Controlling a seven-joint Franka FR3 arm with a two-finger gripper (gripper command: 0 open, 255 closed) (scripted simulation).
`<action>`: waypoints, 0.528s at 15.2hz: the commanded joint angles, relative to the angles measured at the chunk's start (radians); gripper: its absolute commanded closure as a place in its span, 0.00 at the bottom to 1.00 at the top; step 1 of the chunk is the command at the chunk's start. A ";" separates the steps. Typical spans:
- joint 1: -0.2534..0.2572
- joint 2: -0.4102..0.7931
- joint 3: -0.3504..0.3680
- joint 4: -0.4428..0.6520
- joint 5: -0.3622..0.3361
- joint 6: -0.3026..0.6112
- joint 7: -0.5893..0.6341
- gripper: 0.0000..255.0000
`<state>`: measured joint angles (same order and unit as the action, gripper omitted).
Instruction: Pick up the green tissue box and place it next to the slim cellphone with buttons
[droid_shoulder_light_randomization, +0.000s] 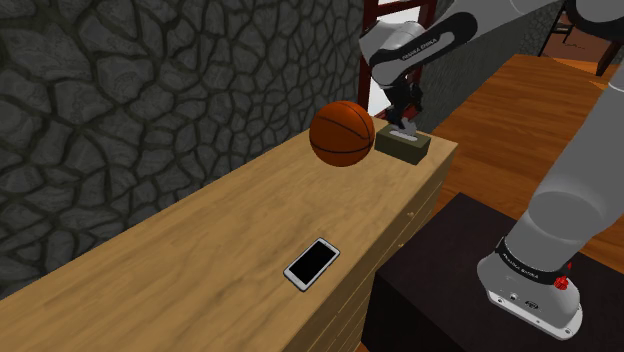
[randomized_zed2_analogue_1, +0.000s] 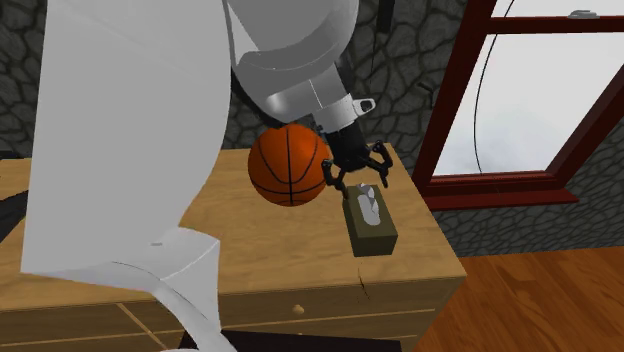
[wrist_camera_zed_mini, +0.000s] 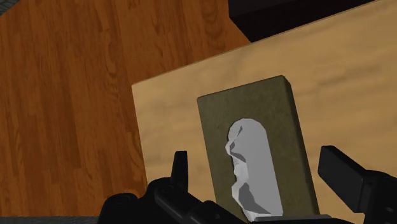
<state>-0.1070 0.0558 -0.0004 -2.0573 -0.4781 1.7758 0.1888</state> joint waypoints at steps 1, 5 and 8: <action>-0.005 0.049 -0.006 0.022 -0.030 0.017 0.012 0.00; -0.017 0.054 -0.017 -0.021 -0.043 0.067 0.018 0.00; -0.024 0.058 -0.024 -0.046 -0.053 0.099 0.022 0.00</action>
<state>-0.1288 0.1108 -0.0222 -2.0979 -0.5277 1.8650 0.2103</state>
